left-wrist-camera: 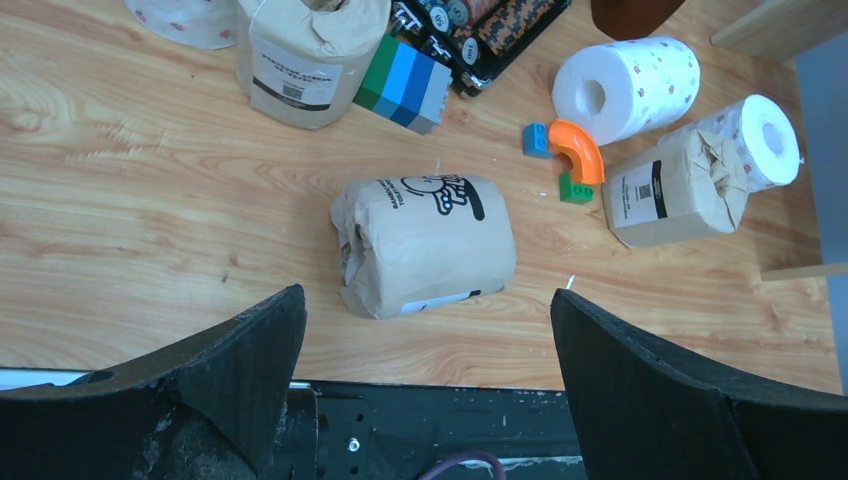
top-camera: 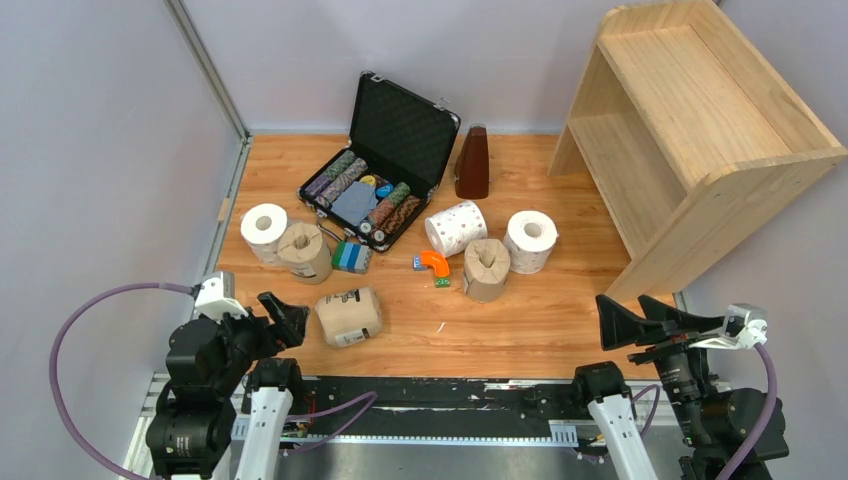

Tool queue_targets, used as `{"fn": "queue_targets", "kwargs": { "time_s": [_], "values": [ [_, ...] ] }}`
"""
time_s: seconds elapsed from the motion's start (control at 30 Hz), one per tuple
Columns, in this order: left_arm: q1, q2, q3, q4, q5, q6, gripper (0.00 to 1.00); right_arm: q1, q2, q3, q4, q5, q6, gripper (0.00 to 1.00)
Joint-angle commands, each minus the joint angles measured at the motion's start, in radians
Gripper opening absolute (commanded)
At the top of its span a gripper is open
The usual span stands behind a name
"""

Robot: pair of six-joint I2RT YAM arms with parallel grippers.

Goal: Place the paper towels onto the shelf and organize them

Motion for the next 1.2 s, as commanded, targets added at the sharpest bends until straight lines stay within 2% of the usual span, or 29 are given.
{"fn": "queue_targets", "kwargs": {
  "time_s": [0.0, 0.2, 0.6, 0.97, 1.17],
  "values": [
    [0.006, -0.004, 0.028, 0.018, 0.008, -0.013, 1.0, 0.007, 0.028, 0.022, 0.004, -0.023, 0.034, 1.0],
    [0.006, -0.001, 0.025, 0.029, 0.0, -0.014, 1.0, 0.008, 0.095, 0.038, 0.005, -0.113, 0.039, 1.0],
    [0.006, -0.01, -0.012, 0.084, 0.006, -0.05, 1.0, 0.007, 0.425, 0.028, 0.012, -0.483, -0.003, 1.0],
    [0.006, 0.054, -0.017, 0.113, 0.024, 0.013, 1.0, 0.009, 0.666, -0.113, 0.142, -0.521, 0.058, 1.0],
    [0.006, 0.102, -0.054, 0.217, 0.022, 0.069, 1.0, 0.092, 0.821, -0.126, 0.166, -0.344, 0.061, 1.0]
  ]
}}
